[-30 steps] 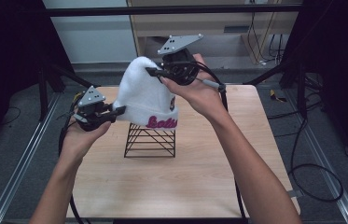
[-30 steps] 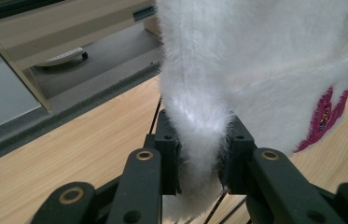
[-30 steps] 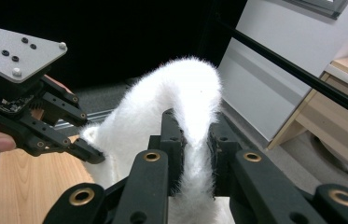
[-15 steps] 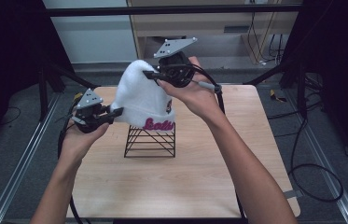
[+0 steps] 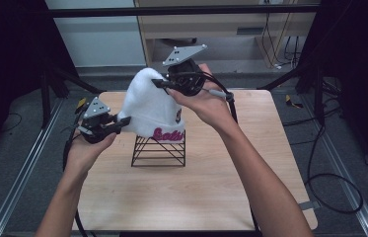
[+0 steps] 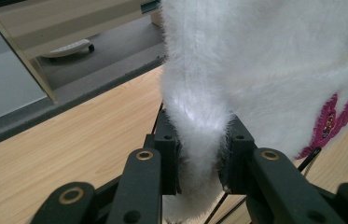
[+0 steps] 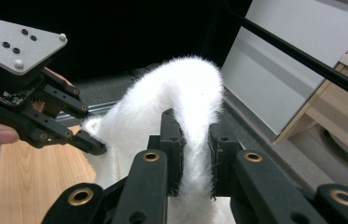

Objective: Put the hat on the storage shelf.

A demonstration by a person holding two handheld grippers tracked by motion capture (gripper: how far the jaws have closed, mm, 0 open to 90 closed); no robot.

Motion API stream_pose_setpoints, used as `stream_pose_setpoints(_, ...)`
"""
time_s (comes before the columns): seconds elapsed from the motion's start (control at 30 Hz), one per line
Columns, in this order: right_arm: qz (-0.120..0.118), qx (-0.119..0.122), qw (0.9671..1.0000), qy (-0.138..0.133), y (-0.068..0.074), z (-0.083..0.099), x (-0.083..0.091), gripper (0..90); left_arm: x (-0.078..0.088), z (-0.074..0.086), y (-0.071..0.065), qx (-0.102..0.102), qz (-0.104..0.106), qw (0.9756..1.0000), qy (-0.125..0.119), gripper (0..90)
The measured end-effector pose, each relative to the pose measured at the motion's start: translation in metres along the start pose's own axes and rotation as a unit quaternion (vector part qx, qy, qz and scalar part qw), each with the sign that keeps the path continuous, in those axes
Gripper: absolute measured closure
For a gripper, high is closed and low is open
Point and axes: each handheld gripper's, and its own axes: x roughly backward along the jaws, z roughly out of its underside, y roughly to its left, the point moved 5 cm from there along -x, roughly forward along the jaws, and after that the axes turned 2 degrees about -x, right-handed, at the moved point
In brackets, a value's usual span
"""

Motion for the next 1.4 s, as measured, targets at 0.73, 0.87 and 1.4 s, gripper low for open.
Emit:
stream_pose_setpoints(0.73, -0.011, 0.006, 0.9996, 0.025, 0.012, 0.027, -0.009, 79.4, -0.011, 0.030, -0.007, 0.009, 0.009, 0.9998, 0.015, 71.6)
stream_pose_setpoints(0.87, -0.013, 0.006, 0.9995, 0.027, 0.015, 0.030, -0.010, 79.5, -0.012, 0.034, -0.008, 0.009, 0.011, 0.9998, 0.017, 71.5)
stream_pose_setpoints(1.4, -0.021, 0.013, 0.9987, 0.044, 0.026, 0.043, -0.016, 79.5, -0.018, 0.054, -0.010, 0.017, 0.012, 0.9994, 0.028, 71.3)
